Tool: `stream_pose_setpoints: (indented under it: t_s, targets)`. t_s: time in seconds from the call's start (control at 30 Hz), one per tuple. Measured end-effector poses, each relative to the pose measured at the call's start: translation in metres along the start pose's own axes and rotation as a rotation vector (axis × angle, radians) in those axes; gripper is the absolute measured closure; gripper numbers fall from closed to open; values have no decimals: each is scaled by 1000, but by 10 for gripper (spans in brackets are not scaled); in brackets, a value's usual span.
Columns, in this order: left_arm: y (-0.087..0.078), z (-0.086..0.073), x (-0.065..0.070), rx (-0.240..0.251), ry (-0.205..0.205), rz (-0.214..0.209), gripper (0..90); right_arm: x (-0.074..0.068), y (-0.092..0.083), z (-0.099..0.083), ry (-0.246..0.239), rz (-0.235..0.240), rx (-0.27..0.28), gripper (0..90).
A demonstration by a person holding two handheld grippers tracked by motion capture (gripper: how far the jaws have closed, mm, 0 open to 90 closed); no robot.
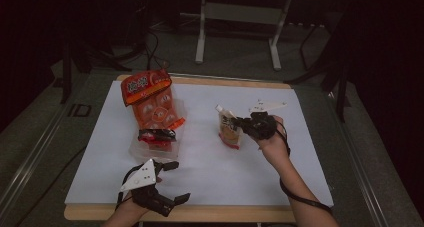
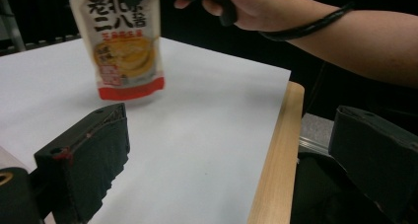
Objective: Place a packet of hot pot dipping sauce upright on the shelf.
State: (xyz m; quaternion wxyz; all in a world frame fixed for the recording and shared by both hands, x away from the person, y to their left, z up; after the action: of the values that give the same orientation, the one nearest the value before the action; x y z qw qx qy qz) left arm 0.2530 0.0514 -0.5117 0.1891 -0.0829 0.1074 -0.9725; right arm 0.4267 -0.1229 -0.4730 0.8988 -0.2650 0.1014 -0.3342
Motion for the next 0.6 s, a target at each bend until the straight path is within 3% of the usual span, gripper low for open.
stream_pose_setpoints:
  t_s: [0.17,0.33,0.6]
  targets:
    - [0,1,0,3,-2,-1,26,-11,-11,1,-13,29,20,892]
    - [0,4,1,3,8,-5,27,-35,-31,7,-54,88,58,891]
    - [-5,19,2,24,22,-12,28,-62,-55,8,-92,170,91,891]
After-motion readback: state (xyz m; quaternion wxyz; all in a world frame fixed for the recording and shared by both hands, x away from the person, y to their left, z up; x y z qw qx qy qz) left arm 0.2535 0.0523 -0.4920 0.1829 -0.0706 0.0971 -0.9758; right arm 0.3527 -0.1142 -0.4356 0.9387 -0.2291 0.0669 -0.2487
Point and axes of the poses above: each handheld gripper's, and its own axes: y roughly forward along the jaws, z roughly out of its top, x roughly to its right, the point moved 10 cm from there along y, roughly forward along the jaws, and after that the axes turned 3 degrees about -z, right-handed, at the moved point
